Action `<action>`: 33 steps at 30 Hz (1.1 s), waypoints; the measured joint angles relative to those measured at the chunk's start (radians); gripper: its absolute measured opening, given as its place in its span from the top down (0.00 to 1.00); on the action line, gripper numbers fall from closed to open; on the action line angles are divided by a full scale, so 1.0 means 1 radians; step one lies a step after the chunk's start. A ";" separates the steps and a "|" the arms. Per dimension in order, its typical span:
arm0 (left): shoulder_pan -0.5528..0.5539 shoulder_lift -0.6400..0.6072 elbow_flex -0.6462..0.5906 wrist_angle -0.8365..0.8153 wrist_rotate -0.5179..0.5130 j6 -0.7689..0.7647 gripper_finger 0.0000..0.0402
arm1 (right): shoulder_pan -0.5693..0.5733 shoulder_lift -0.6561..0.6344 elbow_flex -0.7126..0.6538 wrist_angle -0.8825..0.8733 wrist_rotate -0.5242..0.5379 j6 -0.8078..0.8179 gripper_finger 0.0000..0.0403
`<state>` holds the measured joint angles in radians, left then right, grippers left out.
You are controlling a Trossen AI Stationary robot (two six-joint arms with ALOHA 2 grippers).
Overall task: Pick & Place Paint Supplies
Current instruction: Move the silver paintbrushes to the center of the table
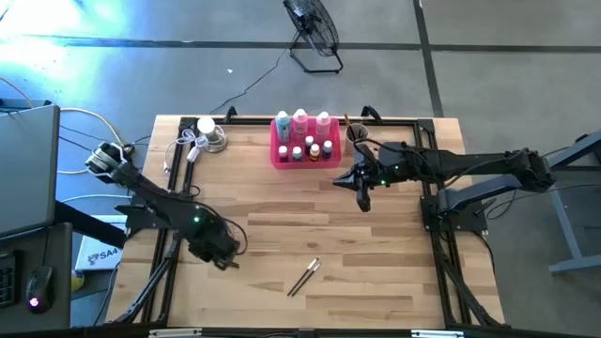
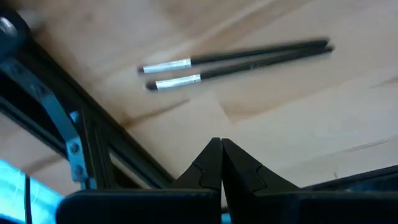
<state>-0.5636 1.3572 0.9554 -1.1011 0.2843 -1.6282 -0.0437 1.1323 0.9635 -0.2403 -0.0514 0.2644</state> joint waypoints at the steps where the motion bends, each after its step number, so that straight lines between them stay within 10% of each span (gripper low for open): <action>1: 0.000 0.017 0.000 0.012 0.017 -0.001 1.00 | 0.000 0.001 0.000 0.000 -0.001 -0.009 0.99; 9: 0.000 0.118 0.000 0.208 0.022 -0.074 1.00 | 0.000 0.007 0.000 0.003 0.000 -0.091 0.99; 21: -0.003 0.244 -0.003 0.047 0.138 -0.133 1.00 | 0.000 0.007 0.000 0.003 -0.002 -0.138 0.99; 33: -0.041 0.249 -0.208 0.347 0.214 -0.224 1.00 | 0.000 0.007 0.000 0.002 -0.003 -0.138 0.99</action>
<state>-0.6047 1.6059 0.7472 -0.7539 0.4984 -1.8525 -0.0441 1.1389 0.9634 -0.2386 -0.0546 0.1263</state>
